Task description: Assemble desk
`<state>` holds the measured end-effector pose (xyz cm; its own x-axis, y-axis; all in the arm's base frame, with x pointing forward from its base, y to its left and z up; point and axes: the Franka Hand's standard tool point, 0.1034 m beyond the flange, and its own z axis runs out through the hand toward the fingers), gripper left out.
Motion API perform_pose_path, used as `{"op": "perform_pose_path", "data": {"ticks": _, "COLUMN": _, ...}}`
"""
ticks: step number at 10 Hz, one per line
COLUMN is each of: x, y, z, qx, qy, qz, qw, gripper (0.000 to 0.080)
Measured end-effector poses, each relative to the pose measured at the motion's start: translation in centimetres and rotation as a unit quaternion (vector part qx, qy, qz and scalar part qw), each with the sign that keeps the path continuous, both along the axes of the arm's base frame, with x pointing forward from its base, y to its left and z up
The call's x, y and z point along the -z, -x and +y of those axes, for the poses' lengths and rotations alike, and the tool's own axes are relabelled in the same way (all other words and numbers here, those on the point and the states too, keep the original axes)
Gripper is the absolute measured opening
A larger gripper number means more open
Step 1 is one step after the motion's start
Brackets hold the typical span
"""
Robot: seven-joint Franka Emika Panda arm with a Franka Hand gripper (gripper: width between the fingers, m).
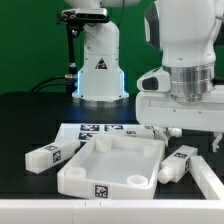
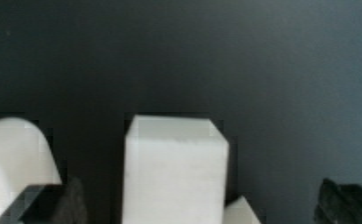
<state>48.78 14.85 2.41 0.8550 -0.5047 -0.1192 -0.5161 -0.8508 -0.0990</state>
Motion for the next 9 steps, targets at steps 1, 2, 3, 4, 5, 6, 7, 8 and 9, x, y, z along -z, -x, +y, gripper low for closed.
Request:
{"op": "perform_pose_path", "data": {"ticks": 1, "x": 0.42, "y": 0.33, "z": 0.08, "qx": -0.002, "qy": 0.001, "qz": 0.001, "qw": 1.0, "gripper": 0.0649}}
{"op": "perform_pose_path", "data": {"ticks": 2, "x": 0.81, "y": 0.66, "z": 0.33, "qx": -0.005, "qy": 0.002, "qz": 0.004, "qw": 1.0, "gripper": 0.0649}}
{"op": "perform_pose_path", "data": {"ticks": 3, "x": 0.97, "y": 0.82, "z": 0.55, "qx": -0.007, "qy": 0.002, "qz": 0.005, "qw": 1.0, "gripper": 0.0649}}
{"op": "perform_pose_path", "data": {"ticks": 4, "x": 0.96, "y": 0.81, "z": 0.55, "qx": -0.008, "qy": 0.002, "qz": 0.004, "qw": 1.0, "gripper": 0.0649}}
{"op": "perform_pose_path", "data": {"ticks": 5, "x": 0.97, "y": 0.81, "z": 0.55, "qx": -0.008, "qy": 0.002, "qz": 0.005, "qw": 1.0, "gripper": 0.0523}}
{"op": "perform_pose_path", "data": {"ticks": 6, "x": 0.97, "y": 0.82, "z": 0.55, "qx": -0.008, "qy": 0.002, "qz": 0.005, "qw": 1.0, "gripper": 0.0387}}
{"op": "perform_pose_path", "data": {"ticks": 7, "x": 1.0, "y": 0.91, "z": 0.41, "qx": -0.007, "qy": 0.003, "qz": 0.006, "qw": 1.0, "gripper": 0.0387}}
{"op": "perform_pose_path", "data": {"ticks": 8, "x": 1.0, "y": 0.92, "z": 0.35, "qx": -0.007, "qy": 0.003, "qz": 0.007, "qw": 1.0, "gripper": 0.0294}}
{"op": "perform_pose_path", "data": {"ticks": 9, "x": 0.94, "y": 0.94, "z": 0.33, "qx": -0.007, "qy": 0.003, "qz": 0.006, "qw": 1.0, "gripper": 0.0294}}
